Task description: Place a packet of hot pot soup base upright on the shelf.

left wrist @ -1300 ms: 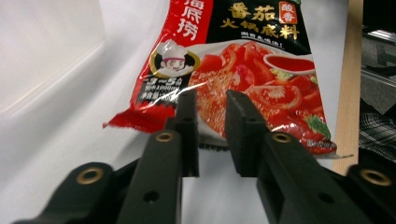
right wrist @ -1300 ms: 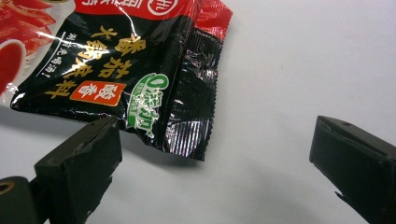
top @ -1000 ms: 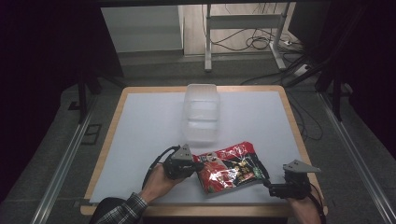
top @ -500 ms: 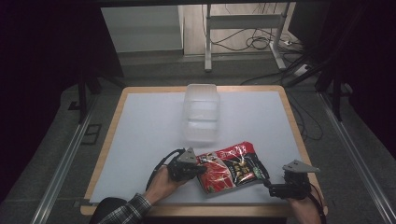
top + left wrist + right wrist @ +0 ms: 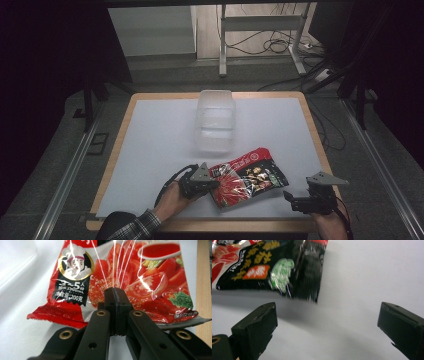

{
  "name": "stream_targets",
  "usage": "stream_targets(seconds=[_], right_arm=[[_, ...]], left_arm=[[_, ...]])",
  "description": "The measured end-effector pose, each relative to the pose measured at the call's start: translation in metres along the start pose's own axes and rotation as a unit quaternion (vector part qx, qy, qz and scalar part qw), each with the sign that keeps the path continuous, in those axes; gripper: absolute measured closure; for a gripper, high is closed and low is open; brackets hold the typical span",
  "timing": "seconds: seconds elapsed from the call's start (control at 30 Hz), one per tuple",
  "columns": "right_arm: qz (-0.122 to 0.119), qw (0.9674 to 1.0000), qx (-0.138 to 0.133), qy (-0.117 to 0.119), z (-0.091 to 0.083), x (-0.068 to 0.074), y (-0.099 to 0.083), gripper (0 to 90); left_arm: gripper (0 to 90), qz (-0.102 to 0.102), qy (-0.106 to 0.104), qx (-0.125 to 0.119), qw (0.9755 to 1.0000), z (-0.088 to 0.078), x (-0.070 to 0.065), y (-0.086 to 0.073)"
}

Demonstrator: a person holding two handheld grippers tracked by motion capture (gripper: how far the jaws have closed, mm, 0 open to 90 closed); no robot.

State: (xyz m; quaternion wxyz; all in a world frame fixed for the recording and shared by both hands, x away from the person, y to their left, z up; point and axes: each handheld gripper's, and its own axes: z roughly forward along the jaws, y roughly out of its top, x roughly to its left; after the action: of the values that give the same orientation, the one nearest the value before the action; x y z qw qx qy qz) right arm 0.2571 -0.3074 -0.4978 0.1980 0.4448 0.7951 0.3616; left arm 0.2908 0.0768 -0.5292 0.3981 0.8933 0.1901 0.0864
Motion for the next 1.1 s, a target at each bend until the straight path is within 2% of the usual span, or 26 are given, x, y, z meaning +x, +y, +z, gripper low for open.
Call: stream_targets(seconds=[0.3, 0.33, 0.53, 0.57, 0.77, 0.9, 0.93, 1.0, 1.1], right_arm=[[-0.008, 0.9995, -0.001, 0.031, 0.001, 0.012, 0.005, 2.7], [-0.010, 0.9991, -0.005, 0.041, 0.002, 0.016, 0.006, 2.0], [-0.021, 0.9980, -0.015, 0.059, 0.001, 0.027, 0.013, 0.8], [-0.025, 0.9971, -0.019, 0.070, 0.001, 0.032, 0.017, 0.7], [-0.039, 0.9933, -0.036, 0.103, 0.003, 0.047, 0.030, 1.3], [-0.033, 0.9908, -0.051, 0.121, 0.004, 0.054, 0.038, 3.0], [-0.018, 0.9886, -0.059, 0.137, 0.004, 0.058, 0.045, 3.7], [-0.013, 0.9877, -0.062, 0.143, 0.005, 0.059, 0.047, 3.8], [-0.022, 0.9865, -0.061, 0.150, 0.005, 0.067, 0.055, 3.4]], left_arm=[[90.0, 0.007, 0.007, 0.011, 0.9999, -0.003, -0.003, -0.007], [90.0, 0.008, 0.009, 0.012, 0.9999, -0.003, -0.003, -0.008], [90.0, -0.003, 0.003, 0.009, 0.9999, -0.004, -0.002, -0.010], [90.0, -0.001, 0.002, 0.010, 1.0000, -0.004, -0.001, -0.010], [89.9, -0.003, -0.001, 0.010, 0.9999, -0.004, 0.000, -0.012], [90.0, 0.002, -0.002, 0.015, 0.9999, -0.005, 0.001, -0.012], [89.9, 0.002, -0.001, 0.015, 0.9999, -0.005, 0.001, -0.012], [89.9, 0.003, -0.001, 0.015, 0.9999, -0.005, 0.000, -0.012], [89.9, 0.003, -0.001, 0.016, 0.9999, -0.005, 0.001, -0.012]])
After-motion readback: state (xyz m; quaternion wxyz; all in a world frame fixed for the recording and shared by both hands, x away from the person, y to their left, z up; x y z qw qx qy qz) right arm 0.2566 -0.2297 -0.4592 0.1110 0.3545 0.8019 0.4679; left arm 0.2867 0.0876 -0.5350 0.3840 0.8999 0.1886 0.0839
